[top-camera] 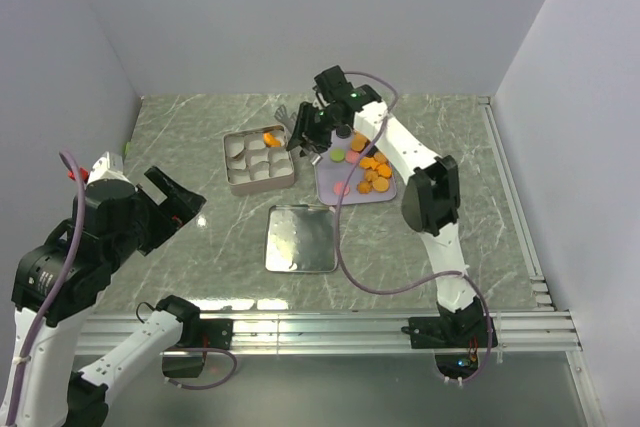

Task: Pack the cookies

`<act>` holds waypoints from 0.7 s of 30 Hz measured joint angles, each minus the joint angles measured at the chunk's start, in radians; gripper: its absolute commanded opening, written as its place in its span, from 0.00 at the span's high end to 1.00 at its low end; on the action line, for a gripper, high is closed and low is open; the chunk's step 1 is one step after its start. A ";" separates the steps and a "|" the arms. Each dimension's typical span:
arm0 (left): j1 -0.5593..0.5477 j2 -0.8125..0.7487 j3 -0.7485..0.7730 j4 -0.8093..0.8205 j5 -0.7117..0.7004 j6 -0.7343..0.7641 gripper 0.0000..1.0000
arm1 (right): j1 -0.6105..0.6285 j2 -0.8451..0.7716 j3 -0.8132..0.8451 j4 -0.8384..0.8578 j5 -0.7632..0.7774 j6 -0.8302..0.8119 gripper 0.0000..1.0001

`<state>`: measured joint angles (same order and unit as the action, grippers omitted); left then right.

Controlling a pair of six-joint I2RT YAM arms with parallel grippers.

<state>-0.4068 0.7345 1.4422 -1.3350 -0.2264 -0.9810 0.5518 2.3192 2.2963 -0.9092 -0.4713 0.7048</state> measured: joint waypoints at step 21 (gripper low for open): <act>0.000 -0.085 -0.171 0.069 0.050 -0.016 0.01 | -0.037 -0.566 -0.686 -0.224 0.294 -0.228 0.46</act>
<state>-0.4068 0.6495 1.2713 -1.2655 -0.1764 -0.9970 0.5152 1.7527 1.6104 -1.1332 -0.1772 0.4770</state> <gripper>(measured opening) 0.995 0.533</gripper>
